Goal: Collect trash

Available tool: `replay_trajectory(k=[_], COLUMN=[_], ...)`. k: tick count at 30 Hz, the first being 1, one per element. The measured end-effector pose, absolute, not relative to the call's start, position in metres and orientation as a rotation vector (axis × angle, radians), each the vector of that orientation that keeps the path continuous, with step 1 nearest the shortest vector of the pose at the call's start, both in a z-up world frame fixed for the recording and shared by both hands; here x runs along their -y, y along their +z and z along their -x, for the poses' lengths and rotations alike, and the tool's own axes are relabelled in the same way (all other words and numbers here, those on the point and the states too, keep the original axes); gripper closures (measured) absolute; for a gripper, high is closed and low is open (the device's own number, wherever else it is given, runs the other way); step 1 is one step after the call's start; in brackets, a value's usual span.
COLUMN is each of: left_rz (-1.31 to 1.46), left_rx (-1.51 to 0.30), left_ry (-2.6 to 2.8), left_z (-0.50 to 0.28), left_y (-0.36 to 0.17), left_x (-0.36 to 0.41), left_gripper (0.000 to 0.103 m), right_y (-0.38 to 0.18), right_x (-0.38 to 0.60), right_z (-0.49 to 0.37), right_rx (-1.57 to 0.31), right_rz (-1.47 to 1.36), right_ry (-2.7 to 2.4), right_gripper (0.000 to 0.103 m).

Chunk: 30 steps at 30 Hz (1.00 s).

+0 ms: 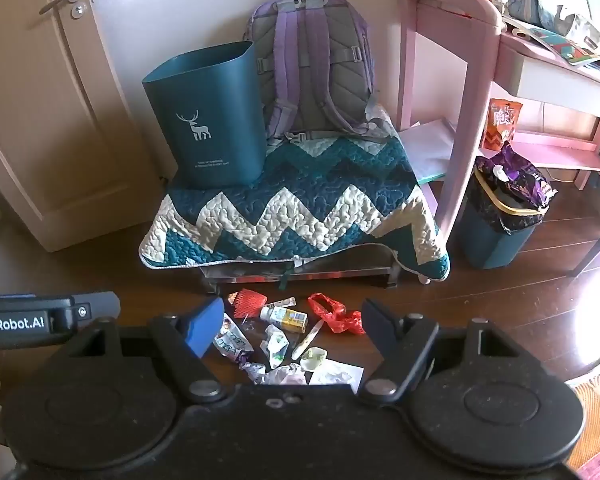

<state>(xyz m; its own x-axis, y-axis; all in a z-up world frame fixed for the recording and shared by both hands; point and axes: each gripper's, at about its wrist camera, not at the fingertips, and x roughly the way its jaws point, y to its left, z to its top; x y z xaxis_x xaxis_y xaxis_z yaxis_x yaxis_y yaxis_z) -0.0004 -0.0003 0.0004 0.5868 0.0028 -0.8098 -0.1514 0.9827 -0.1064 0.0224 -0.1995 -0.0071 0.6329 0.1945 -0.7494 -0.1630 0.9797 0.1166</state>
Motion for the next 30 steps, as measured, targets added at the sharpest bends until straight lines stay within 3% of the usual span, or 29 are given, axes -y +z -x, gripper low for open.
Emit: replay_trajectory(k=[30], left_rz=[0.203], left_rx=[-0.964], left_ry=[0.085], left_z=[-0.004], left_y=[-0.012], left_x=[0.000], left_gripper=[0.001], right_y=[-0.015], right_x=[0.203], right_z=[-0.030], right_rx=[-0.879], right_rz=[-0.055], right_ry=[0.204], right_gripper=[0.027])
